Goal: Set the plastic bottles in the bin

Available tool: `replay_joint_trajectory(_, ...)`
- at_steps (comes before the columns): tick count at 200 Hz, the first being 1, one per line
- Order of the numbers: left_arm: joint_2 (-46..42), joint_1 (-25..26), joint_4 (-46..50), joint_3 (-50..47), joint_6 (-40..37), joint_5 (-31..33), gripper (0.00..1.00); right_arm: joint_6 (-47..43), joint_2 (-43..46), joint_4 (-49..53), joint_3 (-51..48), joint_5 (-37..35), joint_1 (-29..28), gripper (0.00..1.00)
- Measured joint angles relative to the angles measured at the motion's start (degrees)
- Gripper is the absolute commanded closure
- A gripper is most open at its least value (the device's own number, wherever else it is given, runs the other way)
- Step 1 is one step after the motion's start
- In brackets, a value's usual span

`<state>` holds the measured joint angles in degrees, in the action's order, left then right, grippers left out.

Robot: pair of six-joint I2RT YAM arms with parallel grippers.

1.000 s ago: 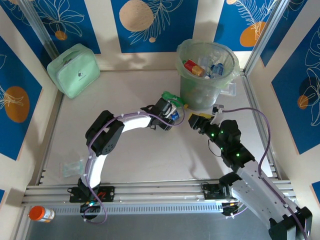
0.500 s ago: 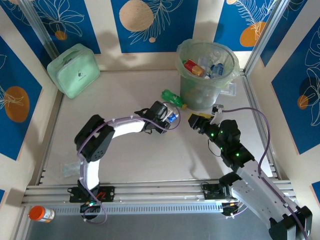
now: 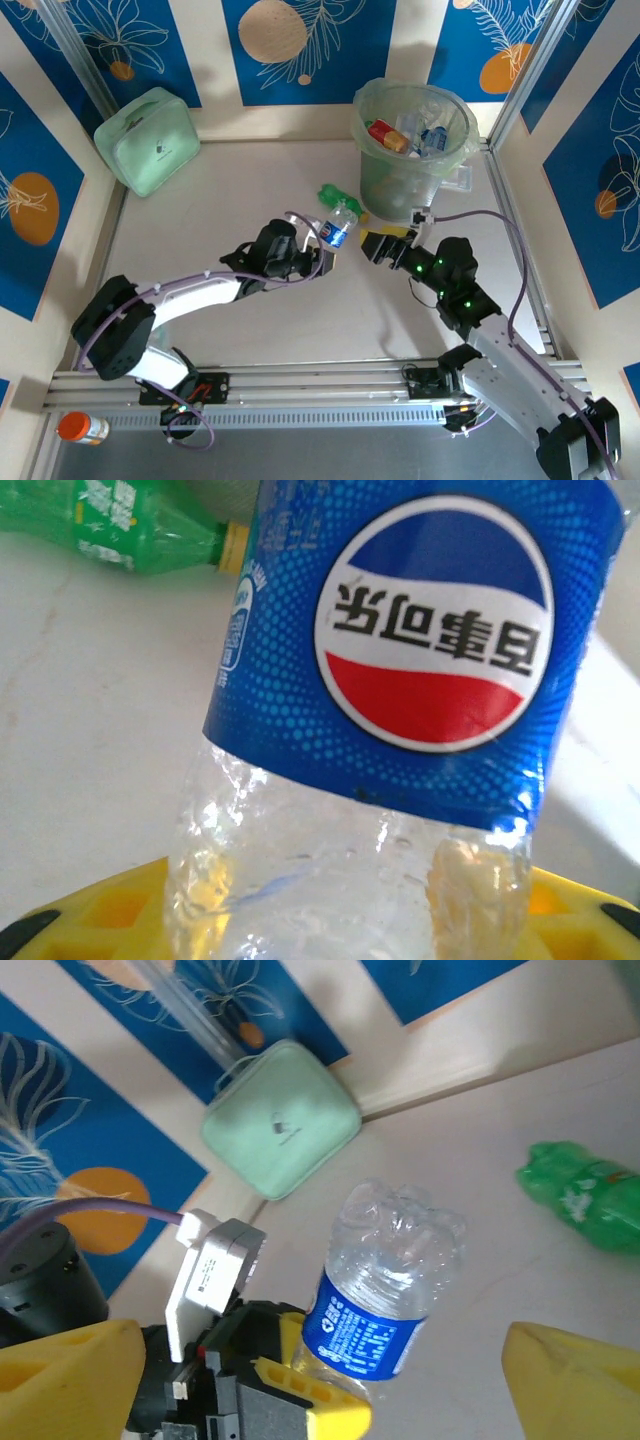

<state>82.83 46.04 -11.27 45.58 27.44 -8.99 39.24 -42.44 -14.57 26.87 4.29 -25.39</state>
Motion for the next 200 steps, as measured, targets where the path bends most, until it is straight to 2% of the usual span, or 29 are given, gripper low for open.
replay_joint_trajectory(46, -0.96, 0.00, -14.25, -4.02, 10.78, -6.93, 0.55, 2.29, -5.57, -7.06, 0.00, 8.31, -0.37, 0.05)
replay_joint_trajectory(90, 2.69, 0.00, -29.40, -5.81, 18.95, -13.94, 0.56, 3.28, -7.87, -8.76, 0.00, 9.88, -1.25, 0.08)
replay_joint_trajectory(169, 9.66, 1.14, -48.19, -8.72, 28.30, -20.26, 0.58, 5.05, -10.45, -8.37, 0.00, 7.74, -1.29, 0.28)
replay_joint_trajectory(200, 10.64, 2.38, -49.88, -8.94, 29.83, -21.00, 0.58, 5.53, -12.17, -8.50, 0.02, 7.80, -1.77, 0.47)
